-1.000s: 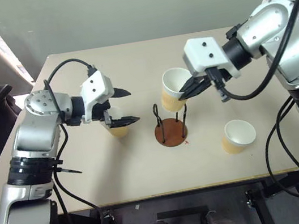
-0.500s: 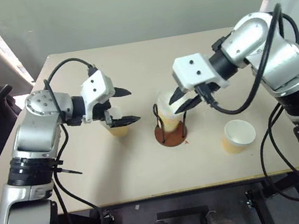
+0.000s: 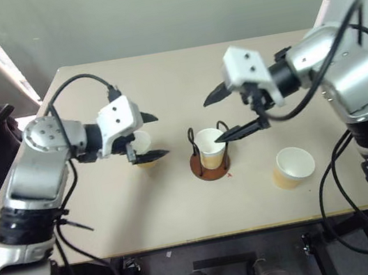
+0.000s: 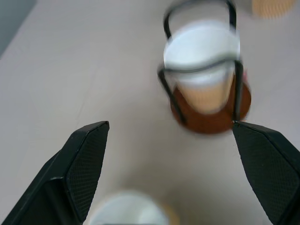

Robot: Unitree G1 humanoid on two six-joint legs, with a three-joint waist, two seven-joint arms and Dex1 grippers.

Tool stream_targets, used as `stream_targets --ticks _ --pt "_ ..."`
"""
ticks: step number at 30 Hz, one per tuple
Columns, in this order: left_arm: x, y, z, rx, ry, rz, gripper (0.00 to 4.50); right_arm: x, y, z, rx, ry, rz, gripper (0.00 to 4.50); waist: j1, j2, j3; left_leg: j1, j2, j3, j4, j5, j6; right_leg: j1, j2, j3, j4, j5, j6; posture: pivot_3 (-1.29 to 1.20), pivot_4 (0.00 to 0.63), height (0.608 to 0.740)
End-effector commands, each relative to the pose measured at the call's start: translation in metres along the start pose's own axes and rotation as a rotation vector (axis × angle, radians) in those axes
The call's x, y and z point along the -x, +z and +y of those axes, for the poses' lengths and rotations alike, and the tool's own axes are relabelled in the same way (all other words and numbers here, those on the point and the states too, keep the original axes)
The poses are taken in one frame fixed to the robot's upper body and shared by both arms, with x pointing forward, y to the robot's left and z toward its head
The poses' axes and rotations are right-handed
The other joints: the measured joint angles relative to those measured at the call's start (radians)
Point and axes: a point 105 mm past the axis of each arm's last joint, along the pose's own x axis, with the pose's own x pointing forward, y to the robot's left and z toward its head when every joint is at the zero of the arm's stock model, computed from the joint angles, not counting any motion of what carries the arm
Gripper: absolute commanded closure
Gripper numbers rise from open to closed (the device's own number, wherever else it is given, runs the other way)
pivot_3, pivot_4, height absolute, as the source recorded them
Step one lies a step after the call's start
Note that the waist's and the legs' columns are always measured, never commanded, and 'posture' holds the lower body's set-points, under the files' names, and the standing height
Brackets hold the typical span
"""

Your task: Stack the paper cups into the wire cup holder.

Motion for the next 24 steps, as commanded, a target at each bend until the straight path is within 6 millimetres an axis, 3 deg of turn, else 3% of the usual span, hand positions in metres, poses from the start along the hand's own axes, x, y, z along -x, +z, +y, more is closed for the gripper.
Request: stream_targets --ticks 1,11,18,21,24 --pt "0.006 -0.01 0.005 -0.101 0.047 0.134 0.0 0.026 0.023 0.014 -0.1 0.005 -0.125 0.17 0.003 0.0 0.0 0.0 0.0 0.0 0.0 0.001 0.0 0.0 0.0 0.0 0.0 0.0 0.0 0.0 0.15 0.74" --pt "-0.006 -0.036 0.021 -0.173 0.083 0.277 0.0 0.033 0.019 0.018 -0.174 -0.047 -0.132 0.17 0.001 0.0 0.0 0.001 -0.001 -0.002 -0.001 0.002 -0.001 -0.001 -0.001 0.0 0.003 0.001 -0.003 0.0 0.15 0.74" --pt "-0.02 -0.05 0.021 -0.181 0.035 0.304 0.0 0.033 0.016 0.017 -0.184 -0.065 -0.124 0.17 0.002 0.0 0.0 0.0 -0.001 -0.002 -0.001 0.002 0.0 -0.002 -0.001 0.0 0.004 0.002 -0.003 0.0 0.15 0.74" --pt "-0.024 -0.05 0.017 -0.18 0.006 0.294 0.62 0.034 0.015 0.017 -0.188 -0.073 -0.122 0.13 0.002 0.0 0.0 0.0 -0.001 -0.002 -0.001 0.002 0.0 -0.002 -0.001 0.0 0.004 0.002 -0.002 0.0 0.15 0.74" --pt "-0.025 -0.051 0.014 -0.193 -0.026 0.291 1.71 0.035 0.014 0.017 -0.192 -0.079 -0.121 0.13 0.002 0.0 0.0 -0.001 -0.001 -0.002 -0.001 0.002 0.0 -0.002 0.0 0.0 0.002 0.002 -0.002 0.0 0.15 0.74"
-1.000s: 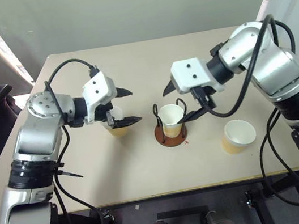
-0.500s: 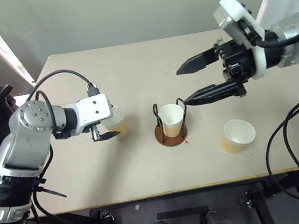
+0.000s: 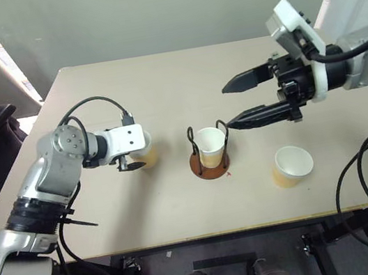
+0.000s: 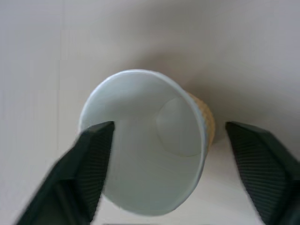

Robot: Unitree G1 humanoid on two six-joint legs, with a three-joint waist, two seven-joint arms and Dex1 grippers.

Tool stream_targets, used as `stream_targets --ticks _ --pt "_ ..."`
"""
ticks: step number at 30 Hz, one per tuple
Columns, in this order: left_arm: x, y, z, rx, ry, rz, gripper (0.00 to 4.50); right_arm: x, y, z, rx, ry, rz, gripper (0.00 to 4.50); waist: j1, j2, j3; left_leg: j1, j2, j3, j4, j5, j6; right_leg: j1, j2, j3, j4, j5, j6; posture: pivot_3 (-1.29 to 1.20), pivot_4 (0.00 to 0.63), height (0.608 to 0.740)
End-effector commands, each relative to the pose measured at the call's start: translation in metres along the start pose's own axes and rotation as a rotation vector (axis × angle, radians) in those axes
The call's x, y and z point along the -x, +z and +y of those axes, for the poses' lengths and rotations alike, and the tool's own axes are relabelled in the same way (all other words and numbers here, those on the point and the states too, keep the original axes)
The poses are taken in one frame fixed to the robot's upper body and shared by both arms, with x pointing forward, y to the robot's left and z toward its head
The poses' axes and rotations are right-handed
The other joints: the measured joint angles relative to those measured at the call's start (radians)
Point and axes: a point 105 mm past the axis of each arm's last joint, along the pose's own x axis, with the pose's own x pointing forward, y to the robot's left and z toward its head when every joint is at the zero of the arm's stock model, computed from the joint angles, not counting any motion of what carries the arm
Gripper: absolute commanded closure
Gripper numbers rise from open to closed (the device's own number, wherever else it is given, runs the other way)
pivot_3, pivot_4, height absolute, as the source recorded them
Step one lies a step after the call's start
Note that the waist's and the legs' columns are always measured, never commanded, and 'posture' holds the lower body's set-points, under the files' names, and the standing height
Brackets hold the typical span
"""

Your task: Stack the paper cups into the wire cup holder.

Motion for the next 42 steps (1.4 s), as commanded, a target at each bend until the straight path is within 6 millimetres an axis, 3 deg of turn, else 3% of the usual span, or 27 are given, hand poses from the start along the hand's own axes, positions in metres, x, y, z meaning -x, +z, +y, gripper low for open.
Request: stream_targets --ticks 1,7,8,12,18,22,27,34,42 --pt "0.007 0.006 0.006 -0.047 0.0 -0.014 2.08 0.006 0.008 0.003 0.048 -0.015 -0.014 0.13 0.0 0.0 0.0 0.0 0.0 0.0 0.0 0.0 0.0 0.0 0.0 0.0 0.0 0.0 0.0 0.0 0.15 0.74" --pt "0.007 0.008 -0.002 -0.041 -0.064 -0.046 4.32 0.012 0.005 -0.003 0.047 -0.048 -0.008 0.13 0.0 0.0 0.0 -0.001 0.0 0.0 0.0 0.0 0.001 0.0 0.0 0.0 -0.001 0.0 0.001 0.0 0.15 0.74" --pt "0.007 0.009 -0.004 -0.038 -0.08 -0.055 4.46 0.015 0.005 -0.005 0.046 -0.06 -0.005 0.13 0.001 0.0 0.0 -0.001 0.0 0.0 0.0 0.0 0.001 0.0 0.0 0.0 -0.001 0.0 0.001 0.0 0.15 0.74" --pt "0.012 0.019 -0.002 -0.031 -0.092 -0.113 4.46 0.023 0.001 -0.008 0.051 -0.083 0.013 0.13 0.001 0.0 0.0 -0.001 0.0 0.0 0.0 -0.001 0.001 0.0 0.0 0.0 -0.001 0.0 0.001 0.0 0.15 0.74" --pt "0.04 0.075 0.015 -0.019 -0.112 -0.372 4.46 0.034 -0.011 -0.014 0.149 -0.14 0.086 0.13 0.006 0.0 0.0 -0.002 0.0 0.0 0.002 -0.003 0.005 0.0 -0.001 0.0 -0.001 0.001 0.003 0.0 0.15 0.74" --pt "0.068 0.122 0.035 -0.085 -0.14 -0.529 4.46 0.04 -0.015 -0.009 0.143 -0.149 0.099 0.13 0.007 0.0 0.0 -0.003 0.0 0.002 0.003 -0.003 0.005 0.001 -0.001 0.0 -0.001 0.003 0.005 0.0 0.15 0.74" --pt "0.079 0.151 0.042 -0.138 -0.209 -0.622 4.46 0.041 -0.019 -0.001 0.113 -0.146 0.094 0.13 0.005 0.0 0.0 -0.002 0.0 0.003 0.003 -0.004 0.007 0.002 -0.002 0.001 -0.003 0.006 0.012 0.0 0.15 0.74" --pt "0.054 0.169 0.043 -0.206 -0.312 -0.637 4.46 0.057 -0.019 0.013 0.07 -0.2 0.107 0.13 0.009 0.0 0.0 -0.003 0.0 0.004 0.003 -0.004 0.009 0.003 -0.002 0.001 -0.003 0.006 0.015 0.0 0.15 0.74" --pt "0.023 0.183 0.038 -0.275 -0.399 -0.633 4.46 0.078 0.013 0.028 0.105 -0.279 0.071 0.13 0.012 -0.001 0.0 -0.004 0.0 0.006 0.005 -0.005 0.01 0.003 -0.003 0.001 -0.004 0.006 0.022 0.0 0.15 0.74"
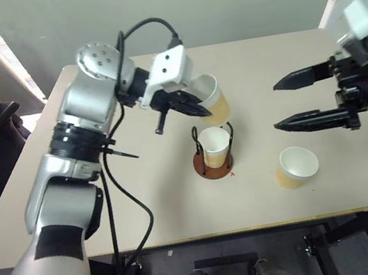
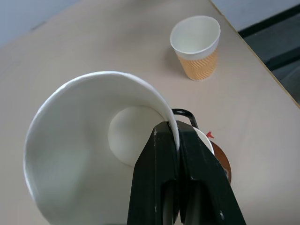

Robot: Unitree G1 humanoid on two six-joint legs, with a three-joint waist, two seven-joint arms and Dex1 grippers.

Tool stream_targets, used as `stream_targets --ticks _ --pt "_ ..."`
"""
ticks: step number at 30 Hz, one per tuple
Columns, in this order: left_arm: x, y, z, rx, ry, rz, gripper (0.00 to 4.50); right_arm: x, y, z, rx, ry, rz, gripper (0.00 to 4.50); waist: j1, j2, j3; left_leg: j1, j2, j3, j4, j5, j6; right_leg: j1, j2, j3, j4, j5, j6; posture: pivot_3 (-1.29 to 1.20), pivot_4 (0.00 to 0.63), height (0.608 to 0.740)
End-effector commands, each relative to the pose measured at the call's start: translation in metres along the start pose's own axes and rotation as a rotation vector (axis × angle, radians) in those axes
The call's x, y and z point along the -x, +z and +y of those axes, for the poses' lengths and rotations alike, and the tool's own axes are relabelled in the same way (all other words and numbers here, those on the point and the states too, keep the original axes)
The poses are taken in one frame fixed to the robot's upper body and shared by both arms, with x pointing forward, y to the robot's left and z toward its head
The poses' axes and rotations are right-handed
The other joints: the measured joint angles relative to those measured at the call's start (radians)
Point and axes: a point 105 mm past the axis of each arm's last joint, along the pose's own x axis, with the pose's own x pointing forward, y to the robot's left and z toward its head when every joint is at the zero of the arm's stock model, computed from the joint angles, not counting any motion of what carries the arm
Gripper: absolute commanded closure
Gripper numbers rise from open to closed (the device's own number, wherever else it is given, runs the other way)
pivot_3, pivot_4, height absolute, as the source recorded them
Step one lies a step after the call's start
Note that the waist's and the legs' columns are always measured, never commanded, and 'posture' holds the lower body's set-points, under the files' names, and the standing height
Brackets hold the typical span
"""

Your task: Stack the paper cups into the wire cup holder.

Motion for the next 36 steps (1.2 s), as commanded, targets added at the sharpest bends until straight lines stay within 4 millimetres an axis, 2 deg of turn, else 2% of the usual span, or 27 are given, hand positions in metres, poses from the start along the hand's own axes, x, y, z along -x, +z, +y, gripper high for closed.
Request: stream_targets --ticks 1,6,11,23,36 --pt "-0.003 0.012 0.003 -0.082 -0.056 -0.002 4.46 0.018 0.023 0.005 0.078 -0.065 -0.023 0.13 0.001 0.0 0.0 0.0 0.0 0.0 0.0 0.0 0.0 0.0 0.0 0.0 0.0 0.0 0.001 0.0 0.15 0.74" --pt "-0.016 0.009 0.003 -0.108 -0.099 0.012 4.46 0.025 0.029 0.005 0.101 -0.1 0.004 0.13 0.004 0.0 0.0 -0.001 -0.001 0.0 0.001 -0.002 0.002 0.0 0.0 0.0 0.0 -0.003 0.005 0.0 0.15 0.74" --pt "-0.02 0.003 -0.001 -0.133 -0.128 0.041 4.46 0.026 0.029 0.005 0.099 -0.113 0.011 0.13 0.007 0.0 0.0 -0.002 -0.002 0.001 0.003 -0.003 0.003 0.0 -0.002 0.001 0.001 -0.007 0.01 0.0 0.15 0.74" --pt "0.0 0.012 -0.008 -0.132 -0.128 0.032 4.46 0.024 0.031 0.002 0.102 -0.104 -0.004 0.13 0.008 0.0 0.0 -0.006 -0.005 0.0 0.011 -0.009 0.007 0.0 -0.003 0.002 0.0 -0.011 0.015 0.0 0.15 0.74" --pt "-0.005 0.0 -0.024 -0.087 -0.185 0.062 4.46 0.021 0.029 0.001 0.102 -0.084 -0.006 0.13 0.01 0.001 0.0 -0.006 -0.005 0.0 0.016 -0.01 0.008 0.001 -0.004 0.002 0.002 -0.011 0.015 0.0 0.15 0.74"
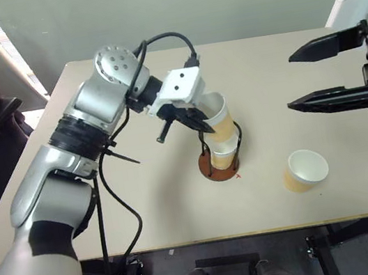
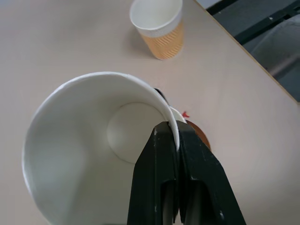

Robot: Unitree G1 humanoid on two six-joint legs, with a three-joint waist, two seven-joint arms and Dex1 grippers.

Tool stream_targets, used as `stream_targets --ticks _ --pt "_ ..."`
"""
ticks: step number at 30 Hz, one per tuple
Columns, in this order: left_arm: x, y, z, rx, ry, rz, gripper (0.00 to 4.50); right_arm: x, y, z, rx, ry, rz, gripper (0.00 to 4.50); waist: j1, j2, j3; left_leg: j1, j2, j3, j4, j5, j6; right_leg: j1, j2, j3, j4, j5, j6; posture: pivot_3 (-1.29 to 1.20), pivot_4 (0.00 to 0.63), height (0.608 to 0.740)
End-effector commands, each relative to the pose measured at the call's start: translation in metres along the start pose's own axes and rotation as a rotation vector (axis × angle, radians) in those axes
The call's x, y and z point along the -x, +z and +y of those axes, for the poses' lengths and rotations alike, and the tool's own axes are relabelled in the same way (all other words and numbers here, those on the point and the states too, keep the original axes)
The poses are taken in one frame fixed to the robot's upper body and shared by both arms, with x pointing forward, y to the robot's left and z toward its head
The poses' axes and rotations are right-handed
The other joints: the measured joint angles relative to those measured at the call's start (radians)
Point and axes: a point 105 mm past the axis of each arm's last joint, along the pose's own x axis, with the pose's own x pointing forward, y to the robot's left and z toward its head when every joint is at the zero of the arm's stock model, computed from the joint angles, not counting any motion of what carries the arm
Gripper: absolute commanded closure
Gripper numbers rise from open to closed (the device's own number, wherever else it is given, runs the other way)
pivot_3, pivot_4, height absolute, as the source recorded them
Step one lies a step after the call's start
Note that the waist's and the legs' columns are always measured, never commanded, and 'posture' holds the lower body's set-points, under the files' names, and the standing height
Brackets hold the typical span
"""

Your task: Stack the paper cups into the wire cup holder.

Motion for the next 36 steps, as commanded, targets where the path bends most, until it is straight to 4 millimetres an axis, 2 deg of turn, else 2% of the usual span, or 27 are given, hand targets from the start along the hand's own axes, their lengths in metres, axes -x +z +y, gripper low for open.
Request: stream_targets --ticks 1,10,13,21,24,25,28,31,36 --pt "0.0 0.002 -0.004 -0.021 -0.036 0.005 4.46 0.006 0.008 -0.001 0.034 -0.025 -0.019 0.13 0.0 0.0 0.0 0.0 0.0 0.001 0.0 0.0 0.0 0.0 0.001 0.0 0.0 0.0 0.0 0.0 0.15 0.74" --pt "-0.01 -0.006 -0.003 -0.034 -0.048 0.032 4.46 0.005 0.006 0.001 0.028 -0.02 -0.002 0.13 0.0 0.0 0.0 0.001 -0.001 0.001 0.0 0.0 0.0 0.001 0.001 -0.001 0.0 0.0 0.0 0.0 0.15 0.74" --pt "-0.012 -0.005 0.0 -0.038 -0.041 0.026 3.93 0.005 0.004 0.002 0.024 -0.018 0.011 0.13 0.0 0.0 0.0 0.0 -0.001 0.0 0.0 0.0 0.0 0.001 0.0 -0.001 0.0 0.0 0.0 0.0 0.15 0.74" --pt "-0.008 0.003 0.009 -0.045 0.005 -0.002 1.19 0.004 -0.007 0.002 -0.003 -0.032 0.042 0.13 0.001 0.0 0.0 0.001 0.0 0.001 -0.001 0.0 0.0 0.001 0.001 -0.001 0.0 0.0 0.0 0.0 0.15 0.74" --pt "-0.001 0.004 0.011 -0.039 0.038 -0.017 0.23 -0.001 -0.018 0.006 -0.026 -0.034 0.064 0.13 0.001 0.0 0.0 0.001 0.0 0.001 0.0 0.0 0.0 0.001 0.001 0.0 0.0 0.0 0.0 0.0 0.15 0.74" --pt "0.0 0.005 0.012 -0.037 0.048 -0.022 0.05 -0.002 -0.021 0.007 -0.034 -0.036 0.072 0.13 0.001 0.0 0.0 0.001 0.0 0.001 0.0 0.0 0.0 0.001 0.0 0.0 0.0 0.0 0.0 0.0 0.15 0.74" --pt "0.01 0.012 0.015 -0.015 0.097 -0.079 0.05 -0.01 -0.044 0.017 -0.056 -0.024 0.152 0.13 0.002 0.0 0.0 0.001 -0.001 0.001 0.0 0.0 0.0 0.001 0.001 0.0 0.0 0.0 0.001 0.0 0.15 0.74" --pt "0.023 0.017 0.017 0.019 0.158 -0.151 0.05 -0.018 -0.078 0.033 -0.073 0.003 0.288 0.13 0.003 0.001 0.0 0.001 0.0 0.001 0.0 -0.001 0.0 0.002 0.0 0.0 0.0 0.0 0.001 0.0 0.15 0.74" --pt "0.042 0.011 0.008 0.109 0.211 -0.221 0.05 -0.02 -0.108 0.044 -0.083 0.015 0.407 0.13 0.002 0.001 -0.001 0.002 0.0 0.002 0.0 -0.001 -0.001 0.002 0.001 0.0 -0.001 -0.001 0.001 0.0 0.15 0.74"
